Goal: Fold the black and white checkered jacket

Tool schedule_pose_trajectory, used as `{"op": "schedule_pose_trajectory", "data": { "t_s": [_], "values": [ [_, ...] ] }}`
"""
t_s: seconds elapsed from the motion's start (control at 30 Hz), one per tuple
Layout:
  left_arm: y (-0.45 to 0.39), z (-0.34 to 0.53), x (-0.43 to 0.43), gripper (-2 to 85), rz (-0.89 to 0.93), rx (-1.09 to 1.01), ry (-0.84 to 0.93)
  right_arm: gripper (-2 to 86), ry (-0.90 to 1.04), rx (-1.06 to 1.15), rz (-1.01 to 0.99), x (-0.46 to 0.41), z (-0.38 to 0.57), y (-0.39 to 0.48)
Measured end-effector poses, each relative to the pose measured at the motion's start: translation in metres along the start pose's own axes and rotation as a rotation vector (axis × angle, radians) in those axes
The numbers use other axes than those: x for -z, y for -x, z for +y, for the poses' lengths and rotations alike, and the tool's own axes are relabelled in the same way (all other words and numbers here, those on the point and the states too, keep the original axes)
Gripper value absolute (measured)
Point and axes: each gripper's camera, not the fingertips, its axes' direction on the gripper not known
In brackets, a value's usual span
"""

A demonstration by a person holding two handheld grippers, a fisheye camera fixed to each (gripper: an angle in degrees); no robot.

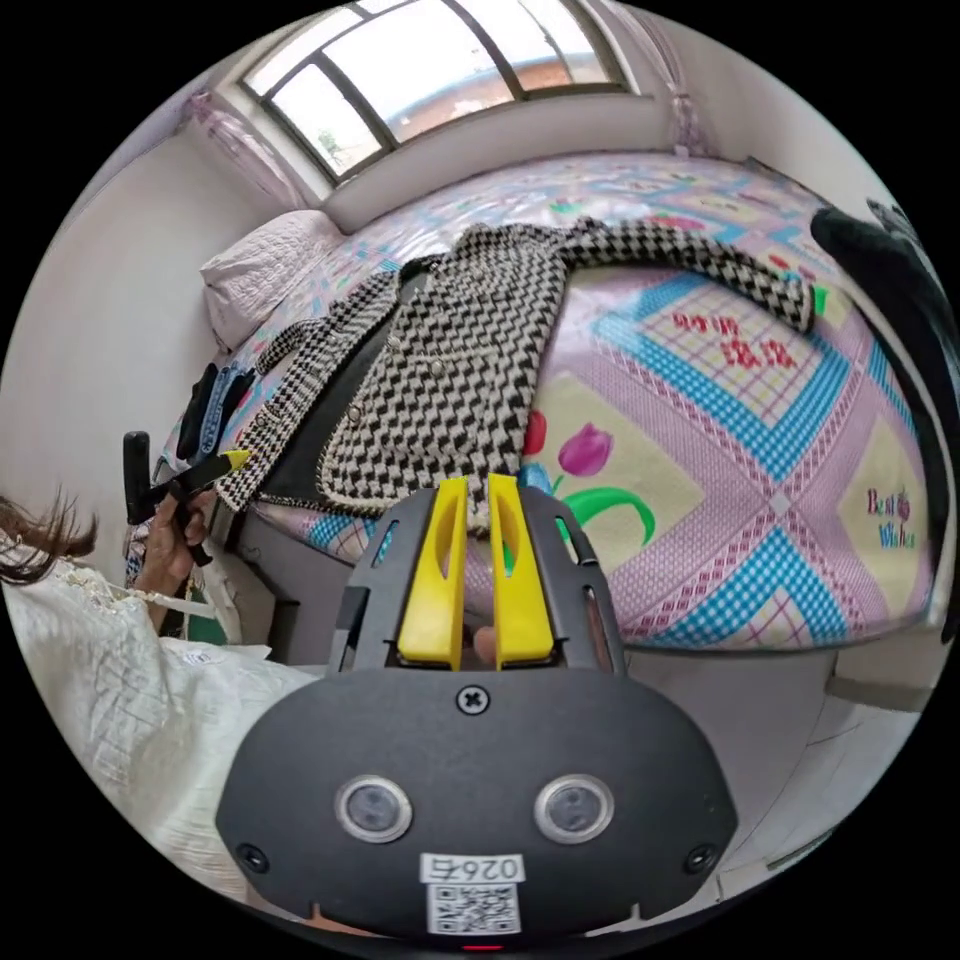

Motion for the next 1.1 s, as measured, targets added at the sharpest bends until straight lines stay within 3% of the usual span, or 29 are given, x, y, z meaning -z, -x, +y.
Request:
{"op": "schedule_pose_trajectory", "data": {
  "t_s": [0.17,0.23,0.3,0.33,0.4,0.5,0.6,0.73,0.8,0.9,1.0,1.1],
  "values": [
    [-0.014,0.020,0.079,-0.9,-0.125,-0.062,-0.271,-0.8,-0.120,0.142,-0.031,0.026,-0.042,0.029],
    [-0.023,0.031,0.119,-1.0,-0.010,-0.104,-0.483,-0.9,-0.355,0.219,-0.077,0.067,-0.053,0.057],
    [-0.026,0.048,0.169,-1.0,0.401,-0.260,-0.833,-0.9,-0.565,0.281,-0.147,0.097,-0.054,0.075],
    [-0.024,0.050,0.178,-1.0,0.519,-0.303,-0.911,-0.9,-0.662,0.305,-0.209,0.111,-0.058,0.084],
    [-0.013,0.053,0.197,-1.0,0.933,-0.502,-1.143,-0.9,-0.741,0.364,-0.341,0.123,-0.070,0.095],
    [-0.014,0.048,0.205,-0.9,1.099,-0.710,-1.273,-0.9,-0.874,0.404,-0.476,0.133,-0.087,0.110],
    [-0.029,0.039,0.194,-0.5,0.991,-0.704,-1.234,-0.9,-0.824,0.408,-0.459,0.107,-0.125,0.124],
    [-0.025,0.013,0.148,1.6,0.780,-0.464,-1.010,-0.5,-0.348,0.407,-0.510,-0.013,-0.221,0.124],
    [-0.017,0.014,0.104,7.5,0.402,-0.188,-0.860,0.2,-0.215,0.406,-0.475,-0.061,-0.247,0.124],
    [-0.013,0.019,0.044,14.8,-0.054,0.035,-0.576,2.0,-0.026,0.443,-0.320,-0.133,-0.281,0.136],
    [-0.019,0.020,-0.017,16.2,-0.258,0.129,-0.337,4.0,0.100,0.470,-0.168,-0.193,-0.305,0.148],
    [-0.051,0.010,-0.077,16.1,-0.466,0.057,-0.133,5.7,0.175,0.479,-0.063,-0.240,-0.326,0.154]
  ]
}}
